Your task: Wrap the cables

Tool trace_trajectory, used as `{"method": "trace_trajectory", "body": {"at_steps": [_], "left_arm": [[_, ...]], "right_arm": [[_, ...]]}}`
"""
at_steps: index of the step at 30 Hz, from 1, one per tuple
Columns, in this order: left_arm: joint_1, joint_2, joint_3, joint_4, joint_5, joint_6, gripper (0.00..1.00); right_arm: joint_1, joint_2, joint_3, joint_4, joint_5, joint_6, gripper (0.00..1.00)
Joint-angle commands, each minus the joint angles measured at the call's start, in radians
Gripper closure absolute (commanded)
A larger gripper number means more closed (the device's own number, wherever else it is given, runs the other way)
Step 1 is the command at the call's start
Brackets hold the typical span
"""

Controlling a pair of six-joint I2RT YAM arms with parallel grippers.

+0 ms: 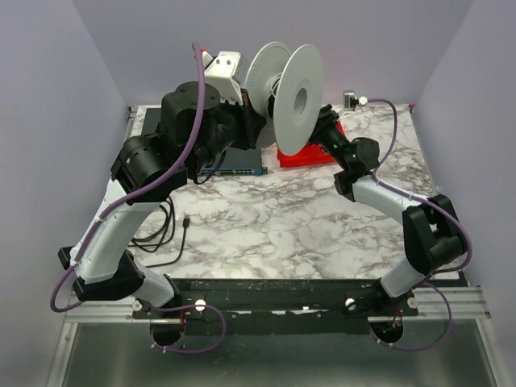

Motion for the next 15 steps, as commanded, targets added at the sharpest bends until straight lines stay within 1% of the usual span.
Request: {"method": "trace_trajectory", "body": {"at_steps": [1,4,7,11,13,15], "left_arm": [[0.005,-0.012,0.026,0.086,0.020,-0.018,1.00],[0.005,-0.011,0.027,0.087,0.021,-0.018,1.00],[0.005,-0.011,0.028,0.087,0.020,-0.017,1.00],[0.005,-0.011,0.023,0.087,0.018,-0.017,1.00],[0.005,-0.012,0.018,0.086,0.013,-0.017,1.00],[0.005,-0.018,0.006,0.093,0.012,-0.016,1.00]], "right_arm": [[0.012,0.012,0.030,-0.013,0.033,-0.019,0.41],[0.016,0.016,0.031,-0.019,0.036,-0.019,0.43],[0.017,0.012,0.020,-0.015,0.047,-0.016,0.52],[0.017,0.006,0.021,-0.020,0.054,-0.015,0.59],[0.018,0.001,0.020,-0.026,0.057,-0.014,0.65],[0.019,-0.012,0.014,-0.034,0.061,-0.018,0.74]]}}
